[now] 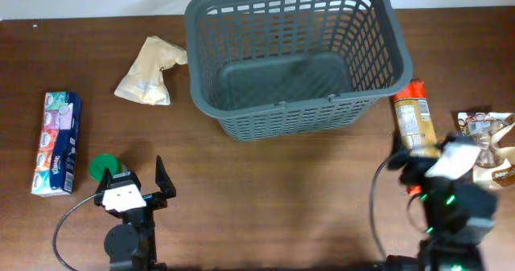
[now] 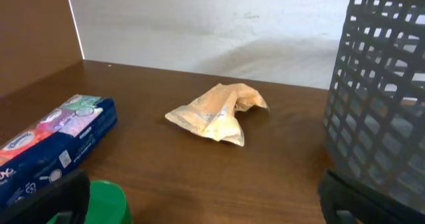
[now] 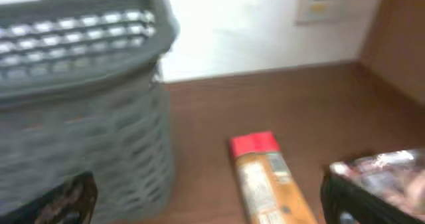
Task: Pack container
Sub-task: 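Move the right gripper down onto the spaghetti package and grasp it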
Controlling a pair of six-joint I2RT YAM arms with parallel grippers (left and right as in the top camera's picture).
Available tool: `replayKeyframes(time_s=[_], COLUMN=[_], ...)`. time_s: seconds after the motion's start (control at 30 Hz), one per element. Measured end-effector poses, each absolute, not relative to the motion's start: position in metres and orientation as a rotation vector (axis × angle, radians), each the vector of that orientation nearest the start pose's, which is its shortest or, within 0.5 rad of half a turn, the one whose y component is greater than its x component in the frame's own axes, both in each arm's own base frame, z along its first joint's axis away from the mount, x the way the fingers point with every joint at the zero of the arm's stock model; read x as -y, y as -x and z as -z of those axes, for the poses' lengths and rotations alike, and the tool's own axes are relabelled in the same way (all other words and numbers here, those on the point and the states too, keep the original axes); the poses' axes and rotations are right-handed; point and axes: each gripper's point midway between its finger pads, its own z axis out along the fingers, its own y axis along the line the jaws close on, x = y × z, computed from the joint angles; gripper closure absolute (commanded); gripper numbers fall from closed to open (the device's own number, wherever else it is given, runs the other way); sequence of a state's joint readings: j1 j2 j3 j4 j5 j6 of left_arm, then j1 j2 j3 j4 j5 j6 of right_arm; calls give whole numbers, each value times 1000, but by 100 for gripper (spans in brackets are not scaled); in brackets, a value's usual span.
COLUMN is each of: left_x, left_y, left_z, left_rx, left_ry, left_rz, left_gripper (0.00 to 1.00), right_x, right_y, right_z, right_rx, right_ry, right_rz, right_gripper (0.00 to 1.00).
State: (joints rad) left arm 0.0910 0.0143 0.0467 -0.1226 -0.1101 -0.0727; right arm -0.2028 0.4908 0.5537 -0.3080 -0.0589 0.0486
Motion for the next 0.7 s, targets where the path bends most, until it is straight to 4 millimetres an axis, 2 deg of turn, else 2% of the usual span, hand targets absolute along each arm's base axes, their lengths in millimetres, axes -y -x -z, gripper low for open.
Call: replayKeyframes(time_s=[0.2,0.33,0.4,0.47,0.53,0.7], left_x=[-41,-41,-41,-41,-41,-41], left_y=[-240,-240,-240,-240,-240,-240], left_z=[-162,-162,-162,-162,-162,-162], left_rx=[-1649,-1649,-1650,-1649,-1649,-1649], left_ry=[219,219,219,219,219,219], left_rz=[-105,-105,-105,-105,-105,-105], left_gripper=[1,1,1,1,1,1], right_x=[92,121,138,150,157,160], right_y=[-282,-289,-298,-307,-313,-318], right_z=[-310,-326,-333,-331,-320,-290], right_rx=[-2019,-2160,-2200,-2248,-2304,-2411], right_ry=[-308,-374,-408,-433,-452,-480], right_rz=[152,166,170,165,150,109], right_gripper=[1,1,1,1,1,1])
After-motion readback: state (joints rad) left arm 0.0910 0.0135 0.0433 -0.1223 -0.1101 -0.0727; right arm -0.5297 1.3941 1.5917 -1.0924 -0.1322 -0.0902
